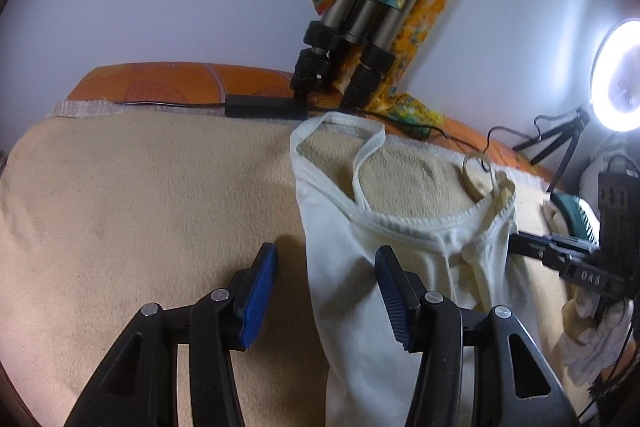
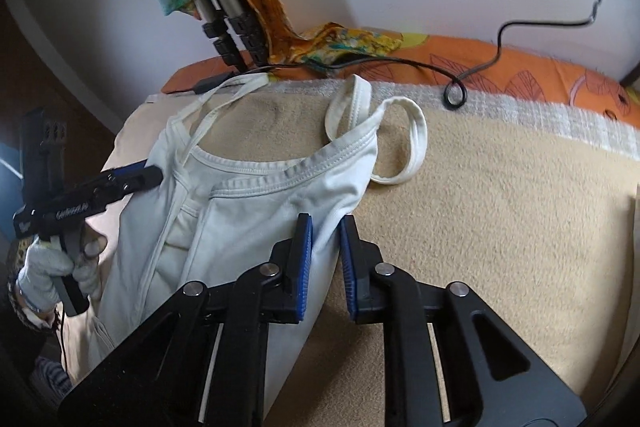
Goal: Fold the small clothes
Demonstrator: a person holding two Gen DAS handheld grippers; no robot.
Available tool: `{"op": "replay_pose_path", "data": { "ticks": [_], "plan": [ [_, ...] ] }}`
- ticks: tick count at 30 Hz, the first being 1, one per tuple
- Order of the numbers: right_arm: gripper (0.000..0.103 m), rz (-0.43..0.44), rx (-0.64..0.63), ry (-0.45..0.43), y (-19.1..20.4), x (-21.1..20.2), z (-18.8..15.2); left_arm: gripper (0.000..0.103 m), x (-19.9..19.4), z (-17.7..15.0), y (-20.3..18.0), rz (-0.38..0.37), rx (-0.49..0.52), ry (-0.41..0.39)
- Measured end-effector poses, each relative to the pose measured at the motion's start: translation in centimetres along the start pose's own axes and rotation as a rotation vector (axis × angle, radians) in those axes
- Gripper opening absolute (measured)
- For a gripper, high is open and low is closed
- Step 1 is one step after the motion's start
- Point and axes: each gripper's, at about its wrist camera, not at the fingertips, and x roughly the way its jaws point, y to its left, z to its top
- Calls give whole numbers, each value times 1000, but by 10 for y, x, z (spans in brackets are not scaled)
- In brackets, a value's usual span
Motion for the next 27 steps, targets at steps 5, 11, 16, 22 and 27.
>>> {"op": "replay_pose_path", "data": {
  "ticks": [5,11,16,22,27],
  "plan": [
    [23,51,57,-27,-12,-3,10,50,7,9,4,-31,-43,0],
    [21,41,33,-1,-9,13,18,22,16,16,-2,-13,-16,3],
    [8,36,25,-6,-5,20,17,0,18,19,-3,-23,-21,-3],
    [7,40,19,-51,-3,4,18,0,-1,21,-3,-64,-46,-49],
    [7,46,9,-98,5,-21,20,0,-26,21,-13,-82,-23,-81]
  ]
}}
